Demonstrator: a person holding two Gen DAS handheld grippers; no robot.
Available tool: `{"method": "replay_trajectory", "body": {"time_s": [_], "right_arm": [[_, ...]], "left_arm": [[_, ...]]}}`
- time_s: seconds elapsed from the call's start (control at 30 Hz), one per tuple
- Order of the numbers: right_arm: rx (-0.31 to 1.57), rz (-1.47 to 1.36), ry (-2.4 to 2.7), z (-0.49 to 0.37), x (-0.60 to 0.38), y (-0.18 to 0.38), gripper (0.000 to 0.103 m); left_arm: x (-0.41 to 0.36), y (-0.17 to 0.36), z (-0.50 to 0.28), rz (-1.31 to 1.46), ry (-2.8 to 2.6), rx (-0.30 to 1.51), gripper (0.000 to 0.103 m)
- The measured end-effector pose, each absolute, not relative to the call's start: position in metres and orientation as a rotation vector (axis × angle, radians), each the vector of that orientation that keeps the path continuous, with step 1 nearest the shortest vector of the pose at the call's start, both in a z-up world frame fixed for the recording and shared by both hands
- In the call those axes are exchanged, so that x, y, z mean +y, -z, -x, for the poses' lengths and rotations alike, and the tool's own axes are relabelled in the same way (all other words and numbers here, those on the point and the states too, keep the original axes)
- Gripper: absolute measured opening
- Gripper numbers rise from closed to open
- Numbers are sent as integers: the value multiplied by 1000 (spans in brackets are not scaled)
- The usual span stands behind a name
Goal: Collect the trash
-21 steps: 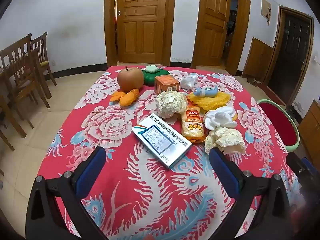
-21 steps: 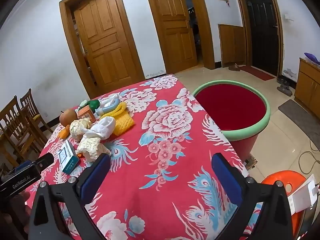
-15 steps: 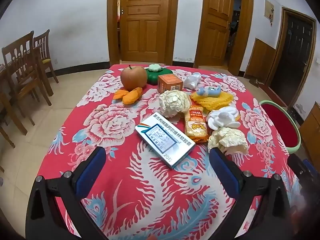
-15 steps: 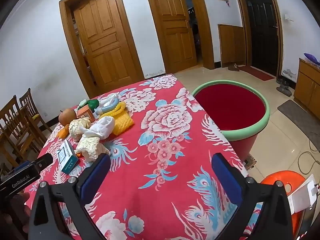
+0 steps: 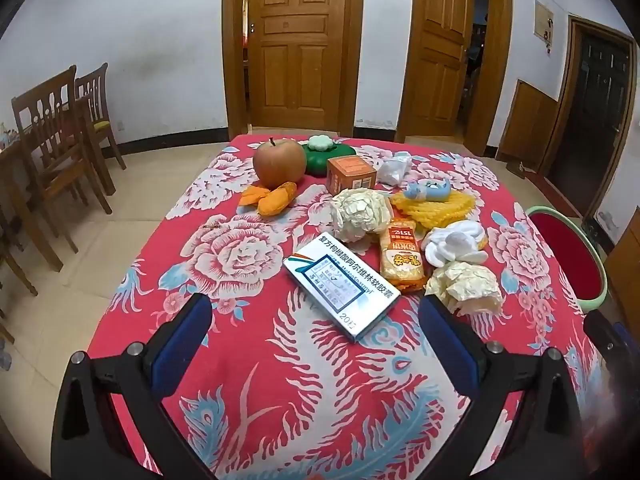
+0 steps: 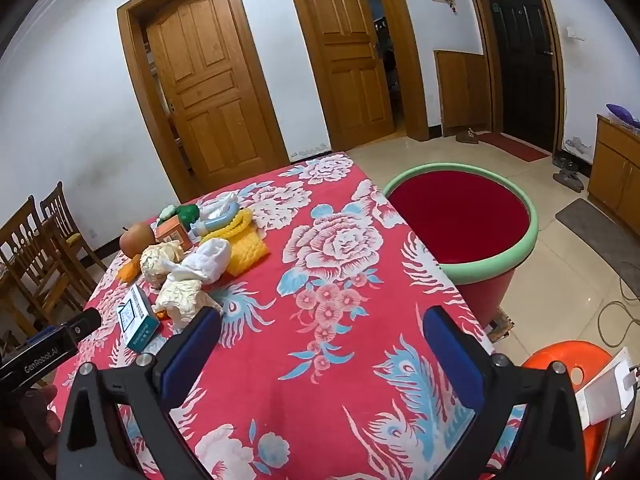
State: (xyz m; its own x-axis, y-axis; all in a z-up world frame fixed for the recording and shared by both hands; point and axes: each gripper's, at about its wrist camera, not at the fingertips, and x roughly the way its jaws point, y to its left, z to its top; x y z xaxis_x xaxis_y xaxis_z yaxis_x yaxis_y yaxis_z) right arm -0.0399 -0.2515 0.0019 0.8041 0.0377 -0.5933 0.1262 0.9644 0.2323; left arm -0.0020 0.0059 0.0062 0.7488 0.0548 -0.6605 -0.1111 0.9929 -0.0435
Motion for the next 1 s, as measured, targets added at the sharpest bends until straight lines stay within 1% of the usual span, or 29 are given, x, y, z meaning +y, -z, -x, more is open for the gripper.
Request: {"method": "replay_trajectory", "body": {"time_s": [1.0], "right_arm": [[626, -252, 75, 41, -251, -9, 103]], "left_arm": [[4, -12, 7, 69, -77, 707, 101]]}}
